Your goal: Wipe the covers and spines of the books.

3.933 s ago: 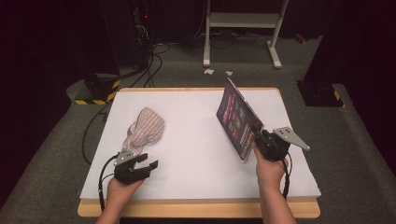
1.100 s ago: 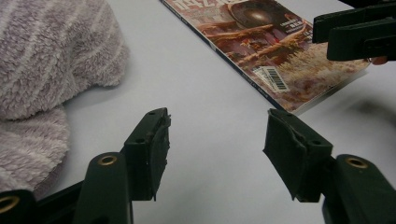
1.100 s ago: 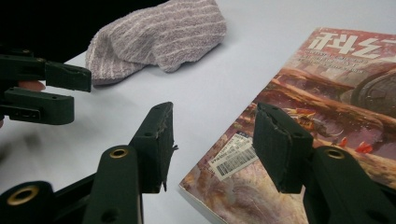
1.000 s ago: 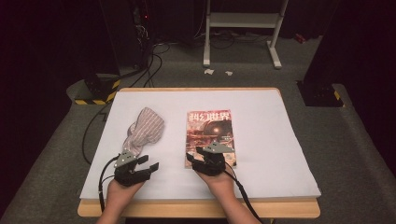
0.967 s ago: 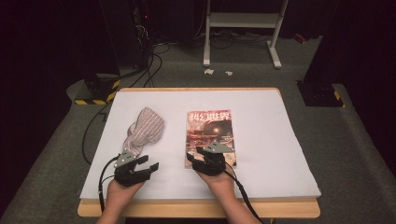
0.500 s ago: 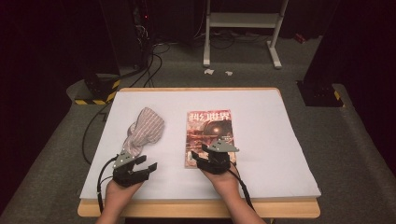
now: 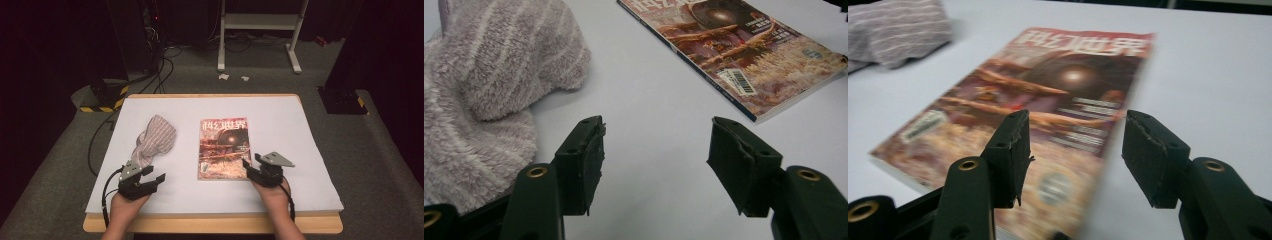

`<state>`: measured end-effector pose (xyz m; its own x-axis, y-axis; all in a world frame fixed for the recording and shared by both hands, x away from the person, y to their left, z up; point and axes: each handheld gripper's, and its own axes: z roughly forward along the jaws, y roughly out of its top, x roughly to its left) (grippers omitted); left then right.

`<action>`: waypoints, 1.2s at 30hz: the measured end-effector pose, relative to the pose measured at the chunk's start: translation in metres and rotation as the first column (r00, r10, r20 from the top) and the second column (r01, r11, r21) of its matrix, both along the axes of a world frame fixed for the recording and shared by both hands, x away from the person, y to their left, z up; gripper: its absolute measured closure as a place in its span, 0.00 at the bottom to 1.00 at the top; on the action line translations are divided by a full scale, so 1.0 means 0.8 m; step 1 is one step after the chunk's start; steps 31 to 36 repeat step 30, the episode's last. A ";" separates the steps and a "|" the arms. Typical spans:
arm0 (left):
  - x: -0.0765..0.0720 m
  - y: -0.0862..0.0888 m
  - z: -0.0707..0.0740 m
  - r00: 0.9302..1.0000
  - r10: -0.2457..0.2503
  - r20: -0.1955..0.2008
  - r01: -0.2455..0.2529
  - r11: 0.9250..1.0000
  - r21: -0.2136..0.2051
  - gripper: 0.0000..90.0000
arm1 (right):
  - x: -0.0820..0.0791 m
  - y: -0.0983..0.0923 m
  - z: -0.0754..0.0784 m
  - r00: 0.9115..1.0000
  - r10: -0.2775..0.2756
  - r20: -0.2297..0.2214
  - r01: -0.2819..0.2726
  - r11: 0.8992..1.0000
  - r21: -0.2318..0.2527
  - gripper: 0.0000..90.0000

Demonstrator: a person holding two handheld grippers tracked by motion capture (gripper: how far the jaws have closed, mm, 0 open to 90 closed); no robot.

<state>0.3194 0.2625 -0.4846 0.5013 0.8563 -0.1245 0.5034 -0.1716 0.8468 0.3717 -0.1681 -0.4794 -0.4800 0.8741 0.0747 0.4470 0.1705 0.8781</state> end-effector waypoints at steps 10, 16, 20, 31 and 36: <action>0.004 0.014 -0.001 0.998 0.057 0.001 -0.057 0.998 0.026 0.42 | -0.026 -0.082 -0.012 0.989 -0.146 0.040 0.148 0.988 -0.051 0.45; 0.003 0.007 -0.004 0.999 0.053 -0.004 -0.053 0.997 0.065 0.42 | -0.023 -0.091 -0.010 0.986 -0.163 0.041 0.165 0.985 -0.049 0.44; 0.001 0.009 -0.002 0.998 0.060 0.005 -0.060 0.996 0.058 0.42 | -0.022 -0.090 -0.014 0.986 -0.163 0.030 0.164 0.984 -0.064 0.44; 0.006 0.003 0.001 0.999 0.036 0.013 -0.037 0.997 0.064 0.42 | -0.026 -0.091 -0.016 0.985 -0.173 0.025 0.174 0.982 -0.073 0.44; 0.006 0.003 0.001 0.999 0.036 0.013 -0.037 0.997 0.064 0.42 | -0.026 -0.091 -0.016 0.985 -0.173 0.025 0.174 0.982 -0.073 0.44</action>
